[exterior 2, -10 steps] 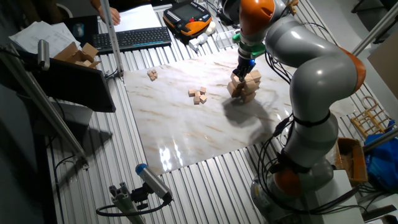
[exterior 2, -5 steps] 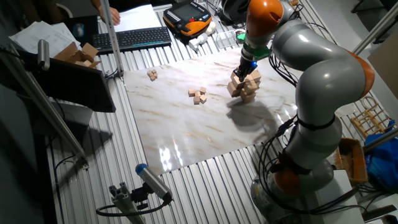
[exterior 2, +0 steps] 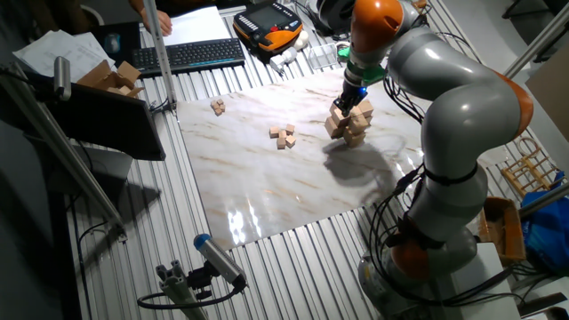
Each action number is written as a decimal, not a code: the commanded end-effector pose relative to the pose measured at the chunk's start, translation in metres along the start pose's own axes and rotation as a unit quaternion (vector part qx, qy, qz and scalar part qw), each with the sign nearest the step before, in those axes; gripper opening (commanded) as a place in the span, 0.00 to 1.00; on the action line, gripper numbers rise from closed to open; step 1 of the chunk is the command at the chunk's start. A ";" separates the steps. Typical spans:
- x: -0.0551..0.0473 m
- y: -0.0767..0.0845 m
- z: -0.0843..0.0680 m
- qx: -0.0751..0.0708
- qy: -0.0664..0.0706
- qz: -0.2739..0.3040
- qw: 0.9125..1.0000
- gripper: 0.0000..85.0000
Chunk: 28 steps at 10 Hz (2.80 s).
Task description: Stack the blocks into a cross shape
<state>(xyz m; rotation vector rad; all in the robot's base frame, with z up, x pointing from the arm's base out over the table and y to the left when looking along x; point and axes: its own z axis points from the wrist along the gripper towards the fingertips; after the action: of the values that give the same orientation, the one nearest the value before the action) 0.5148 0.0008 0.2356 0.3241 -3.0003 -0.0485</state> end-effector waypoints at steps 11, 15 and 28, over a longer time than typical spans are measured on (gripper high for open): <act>-0.067 0.093 0.057 -0.029 -0.016 0.073 0.997 0.00; -0.094 0.142 0.093 0.000 -0.029 0.065 0.997 0.00; -0.092 0.131 0.156 0.028 -0.028 -0.061 0.997 0.60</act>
<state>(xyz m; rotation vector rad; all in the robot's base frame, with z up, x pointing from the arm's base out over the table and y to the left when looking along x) 0.5564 0.1516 0.0761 0.5232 -3.0361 0.0157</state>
